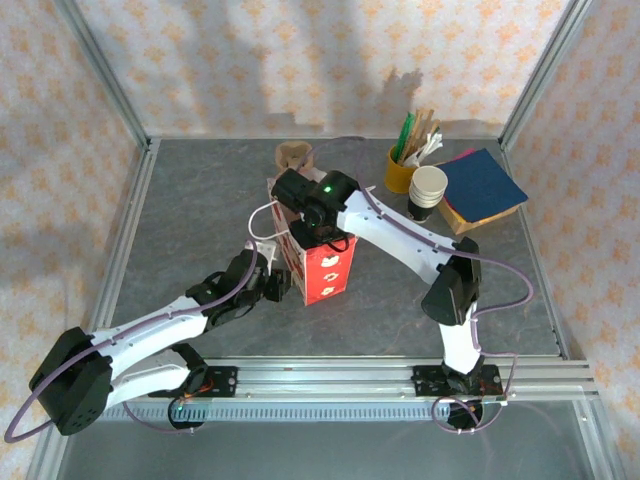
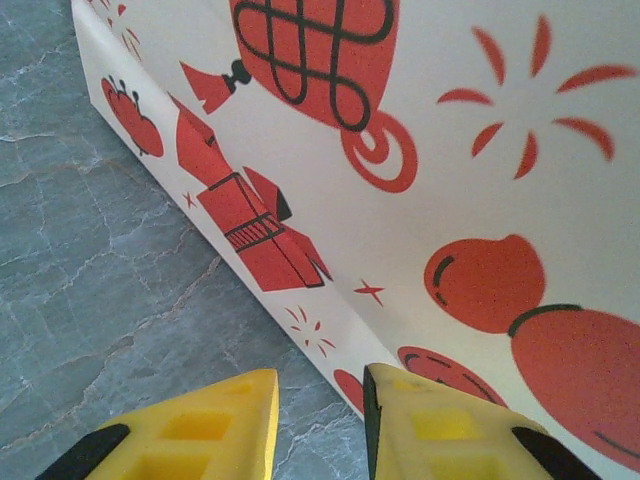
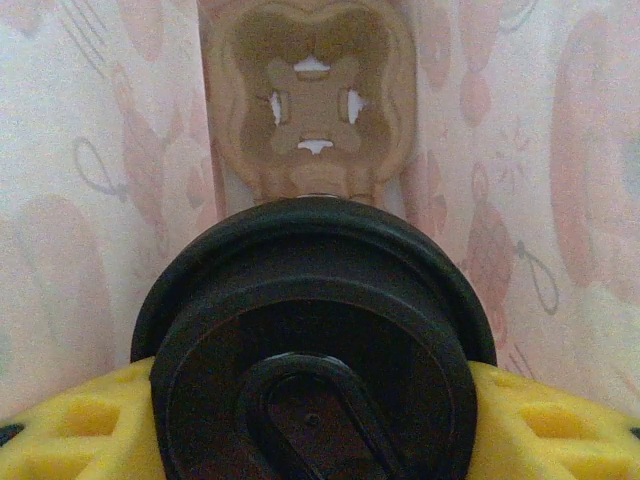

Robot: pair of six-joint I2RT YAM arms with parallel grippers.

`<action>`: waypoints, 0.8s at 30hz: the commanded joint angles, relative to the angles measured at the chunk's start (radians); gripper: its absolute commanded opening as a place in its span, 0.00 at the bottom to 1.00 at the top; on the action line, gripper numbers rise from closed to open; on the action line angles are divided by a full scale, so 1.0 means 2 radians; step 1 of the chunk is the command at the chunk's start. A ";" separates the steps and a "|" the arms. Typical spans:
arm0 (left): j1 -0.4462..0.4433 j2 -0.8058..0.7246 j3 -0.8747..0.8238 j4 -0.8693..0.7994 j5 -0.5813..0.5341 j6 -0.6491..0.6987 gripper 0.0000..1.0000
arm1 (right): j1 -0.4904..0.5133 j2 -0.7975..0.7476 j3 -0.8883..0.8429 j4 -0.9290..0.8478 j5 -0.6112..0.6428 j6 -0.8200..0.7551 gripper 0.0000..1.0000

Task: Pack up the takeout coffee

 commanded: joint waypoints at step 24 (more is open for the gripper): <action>-0.005 -0.014 -0.027 0.049 -0.014 0.027 0.32 | 0.000 -0.009 -0.006 -0.007 -0.008 -0.005 0.54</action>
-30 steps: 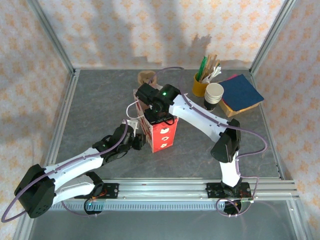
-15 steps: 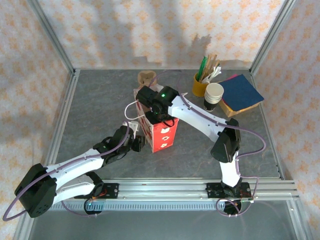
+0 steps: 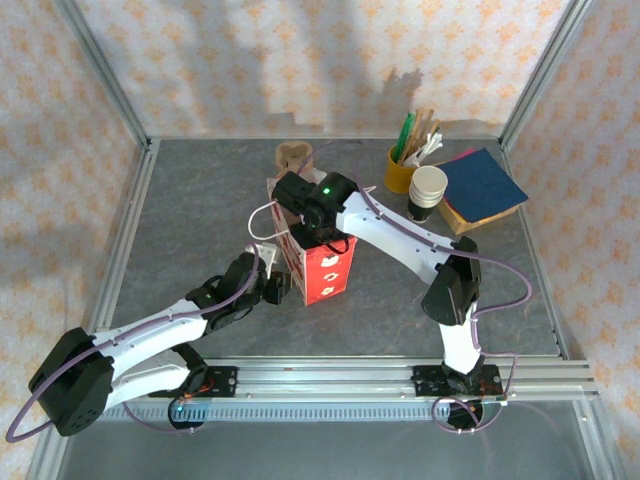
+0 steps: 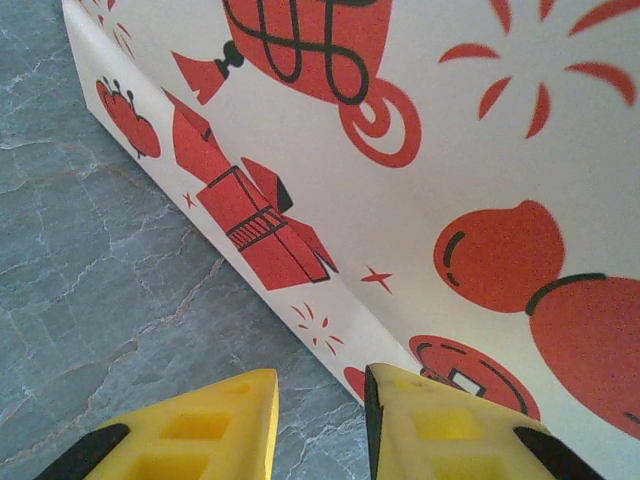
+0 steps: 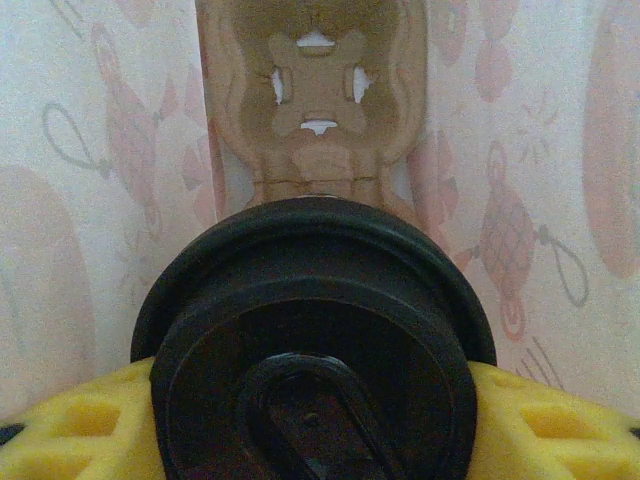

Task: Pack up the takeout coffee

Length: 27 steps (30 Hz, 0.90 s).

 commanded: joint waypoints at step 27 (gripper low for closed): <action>-0.004 -0.006 0.001 0.012 -0.023 0.012 0.32 | 0.002 -0.021 0.000 -0.007 0.001 0.002 0.53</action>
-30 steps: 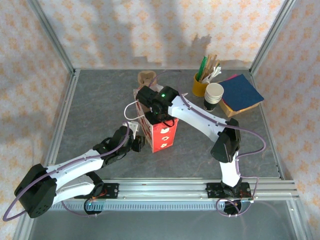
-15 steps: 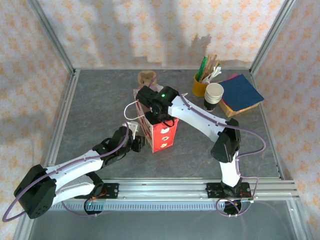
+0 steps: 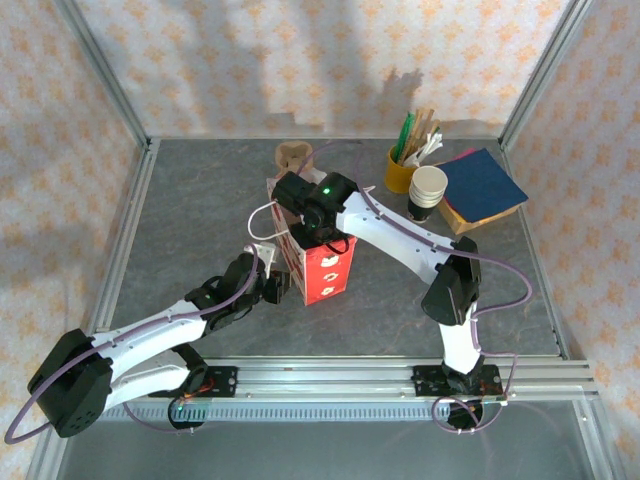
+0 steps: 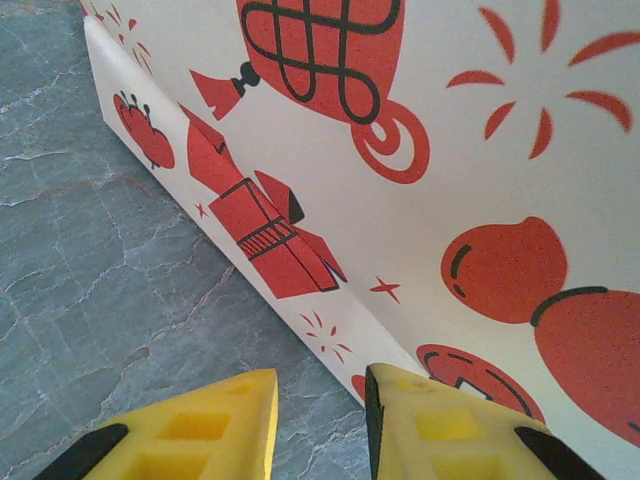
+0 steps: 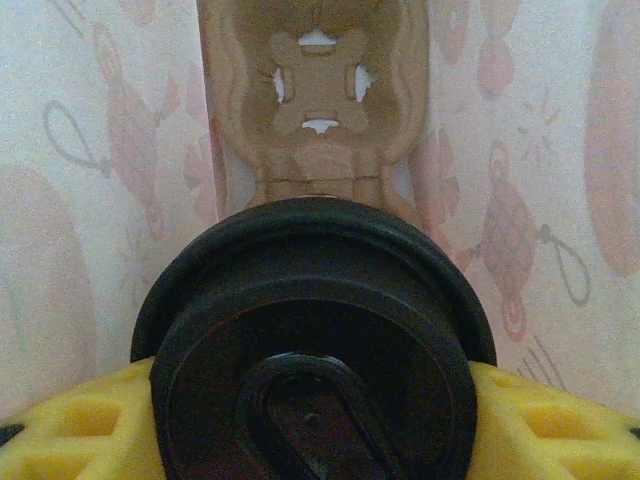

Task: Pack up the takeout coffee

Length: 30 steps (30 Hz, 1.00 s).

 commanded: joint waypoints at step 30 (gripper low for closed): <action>-0.005 0.001 0.000 0.011 -0.016 0.012 0.32 | 0.005 -0.035 -0.020 -0.007 -0.002 0.005 0.51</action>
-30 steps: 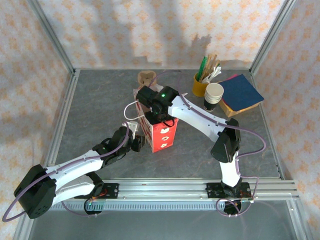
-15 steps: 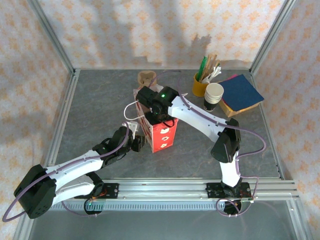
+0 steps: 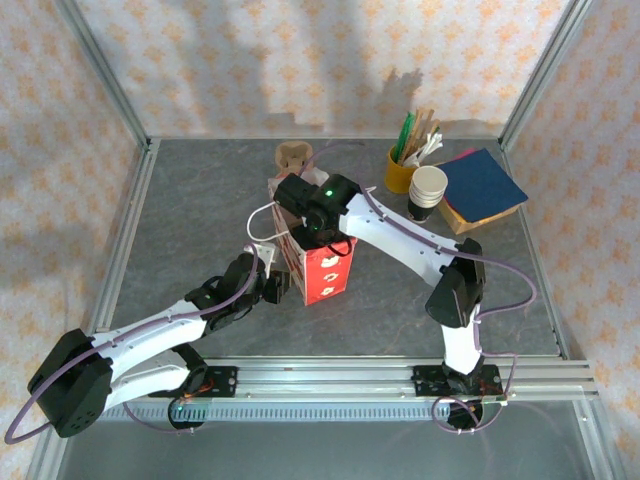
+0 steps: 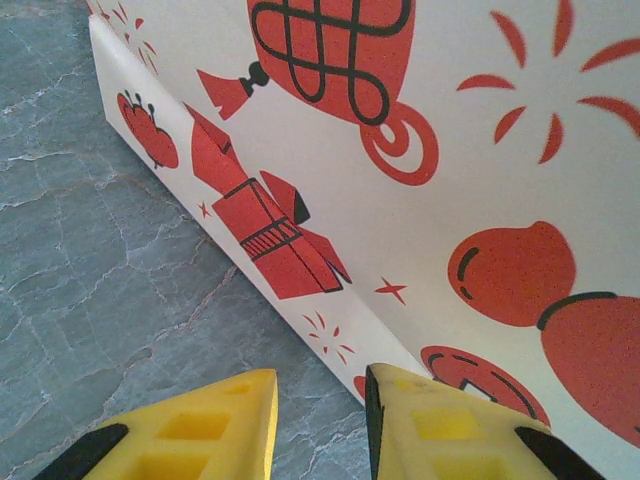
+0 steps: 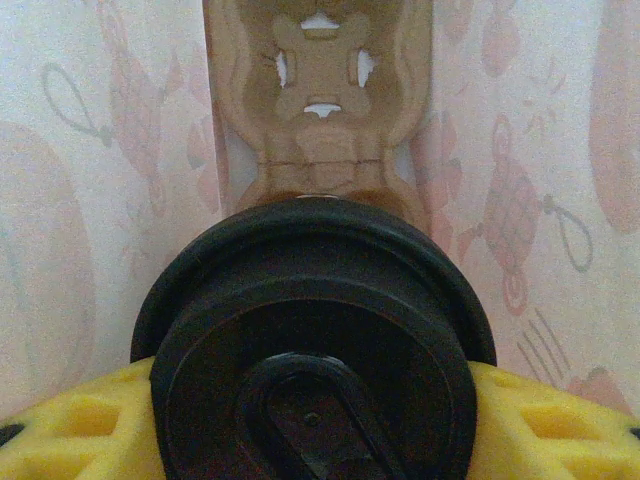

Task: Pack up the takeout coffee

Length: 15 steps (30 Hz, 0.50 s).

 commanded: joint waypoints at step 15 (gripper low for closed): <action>-0.004 -0.002 0.001 0.006 -0.017 0.013 0.32 | 0.007 -0.006 -0.001 -0.007 0.000 0.006 0.51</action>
